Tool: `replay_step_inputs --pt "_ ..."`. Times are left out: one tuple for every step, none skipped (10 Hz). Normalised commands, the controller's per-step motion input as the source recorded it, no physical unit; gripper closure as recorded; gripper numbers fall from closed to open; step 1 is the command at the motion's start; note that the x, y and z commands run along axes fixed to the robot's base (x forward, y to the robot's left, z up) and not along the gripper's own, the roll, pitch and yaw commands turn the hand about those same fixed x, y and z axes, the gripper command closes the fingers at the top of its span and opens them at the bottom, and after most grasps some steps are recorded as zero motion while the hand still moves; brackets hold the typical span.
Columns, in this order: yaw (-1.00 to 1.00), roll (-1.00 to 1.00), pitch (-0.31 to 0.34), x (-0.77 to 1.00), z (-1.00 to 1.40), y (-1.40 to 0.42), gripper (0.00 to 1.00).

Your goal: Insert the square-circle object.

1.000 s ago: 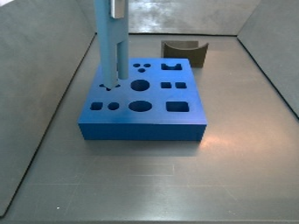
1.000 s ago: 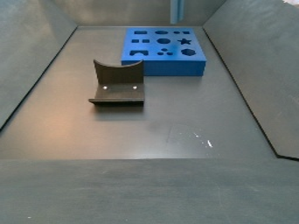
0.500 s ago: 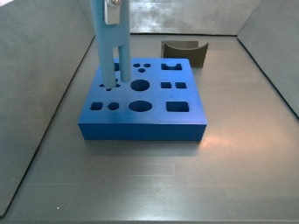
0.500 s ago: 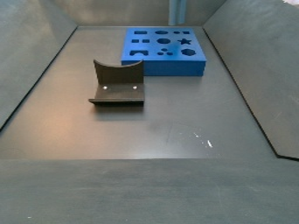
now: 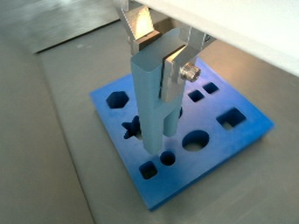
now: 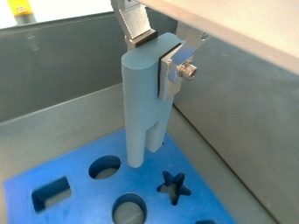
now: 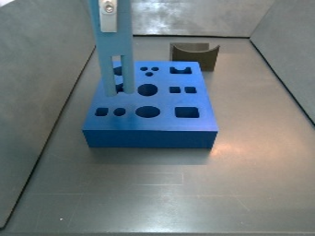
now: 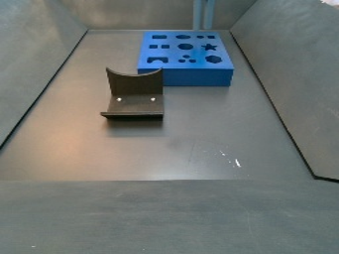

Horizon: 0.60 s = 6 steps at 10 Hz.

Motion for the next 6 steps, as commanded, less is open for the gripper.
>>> replay_step_inputs --pt "-1.00 -0.01 -0.014 0.00 -0.16 0.00 1.00" --pt "-0.76 -0.15 -0.034 -0.13 -0.35 -0.18 1.00" --pt "0.00 -0.12 -0.087 -0.34 -0.35 -0.01 1.00" --pt "0.08 -0.03 -0.111 -0.13 -0.10 0.00 1.00" --pt "0.00 0.00 -0.013 0.00 -0.02 0.00 1.00" --pt "0.00 -0.01 -0.019 0.00 -0.17 -0.10 1.00"
